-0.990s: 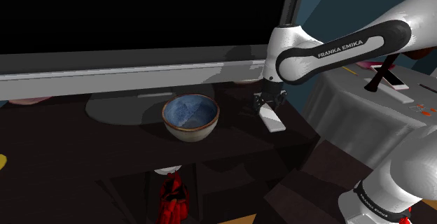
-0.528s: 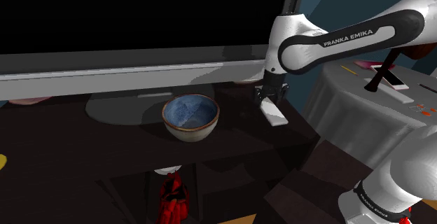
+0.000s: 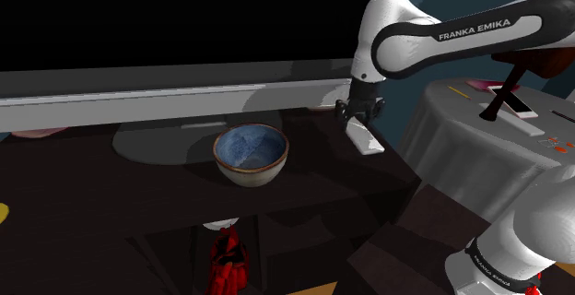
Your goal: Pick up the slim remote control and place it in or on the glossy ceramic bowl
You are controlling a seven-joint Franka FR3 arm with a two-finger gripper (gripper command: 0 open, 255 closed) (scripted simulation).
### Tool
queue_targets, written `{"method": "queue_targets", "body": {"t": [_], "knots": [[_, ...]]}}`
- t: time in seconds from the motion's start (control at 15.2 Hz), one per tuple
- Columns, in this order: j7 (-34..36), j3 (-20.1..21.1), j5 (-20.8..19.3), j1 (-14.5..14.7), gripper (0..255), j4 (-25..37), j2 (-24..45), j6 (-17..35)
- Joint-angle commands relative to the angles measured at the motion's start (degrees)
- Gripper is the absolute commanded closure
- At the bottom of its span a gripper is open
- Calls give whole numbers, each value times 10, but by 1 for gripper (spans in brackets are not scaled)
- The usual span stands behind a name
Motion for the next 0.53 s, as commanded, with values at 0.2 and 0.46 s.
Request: {"method": "queue_targets", "body": {"t": [0.2, 0.46], "knots": [[0, -2, 0, 0, 255, 32, -9, -41], [0, -4, -1, -1, 255, 59, -14, -73]]}}
